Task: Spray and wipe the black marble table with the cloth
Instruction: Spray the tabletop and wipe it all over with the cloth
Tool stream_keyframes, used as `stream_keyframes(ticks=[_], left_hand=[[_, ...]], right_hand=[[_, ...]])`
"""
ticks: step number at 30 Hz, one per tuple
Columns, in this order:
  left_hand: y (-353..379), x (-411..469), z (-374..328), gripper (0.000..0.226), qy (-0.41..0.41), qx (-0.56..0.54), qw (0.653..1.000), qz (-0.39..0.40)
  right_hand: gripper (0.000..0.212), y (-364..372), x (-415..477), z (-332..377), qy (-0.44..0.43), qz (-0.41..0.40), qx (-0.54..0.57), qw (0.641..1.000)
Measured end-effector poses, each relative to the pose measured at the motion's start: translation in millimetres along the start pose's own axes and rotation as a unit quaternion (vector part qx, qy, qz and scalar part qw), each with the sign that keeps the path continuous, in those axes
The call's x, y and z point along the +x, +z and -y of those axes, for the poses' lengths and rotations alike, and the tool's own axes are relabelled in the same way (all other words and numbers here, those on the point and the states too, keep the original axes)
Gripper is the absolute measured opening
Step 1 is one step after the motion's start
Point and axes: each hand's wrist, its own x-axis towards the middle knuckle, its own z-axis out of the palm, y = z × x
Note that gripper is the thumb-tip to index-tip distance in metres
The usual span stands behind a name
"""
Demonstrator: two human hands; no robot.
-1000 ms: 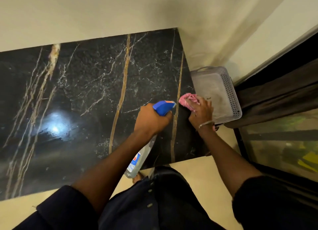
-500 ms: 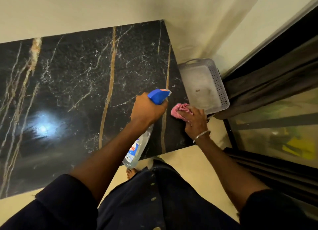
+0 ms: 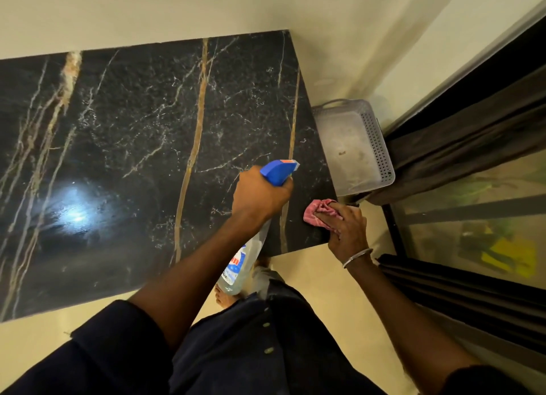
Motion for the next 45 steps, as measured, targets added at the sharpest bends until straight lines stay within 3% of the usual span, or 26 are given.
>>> stream_keyframes(ticks=[6,12,23,31,36,41,45], left_hand=[[-8.3,40.3,-13.9,0.017,-0.022,-0.015,0.999,-0.038],[-20.4,106.7,-30.1,0.023,-0.065,-0.021,0.995,-0.076],[-66.8,215.9,-59.2,0.018,-0.056,-0.021,0.986,-0.154],[-89.5,236.3,-58.2,0.015,-0.066,-0.013,0.985,-0.161],[-110.6,238.0,-46.0,0.021,-0.081,-0.043,0.978,-0.185],[-141.3,237.2,-25.1,0.023,-0.071,-0.047,0.978,-0.189],[-172.9,236.6,-6.0,0.02,-0.059,-0.047,0.984,-0.163]], right_hand=[[0.065,3.3,108.6,6.5,-0.005,0.001,0.006,1.0],[0.049,17.0,249.0,4.7,-0.039,0.002,-0.018,0.999],[0.061,12.7,454.1,35.1,-0.015,0.047,-0.056,0.997],[0.064,13.7,481.7,46.8,0.019,0.024,-0.088,0.996],[0.048,23.0,479.9,60.8,0.055,-0.012,-0.105,0.993],[0.049,36.3,476.4,99.6,0.121,-0.005,-0.092,0.988],[0.046,57.4,470.3,160.8,0.087,0.01,-0.092,0.992]])
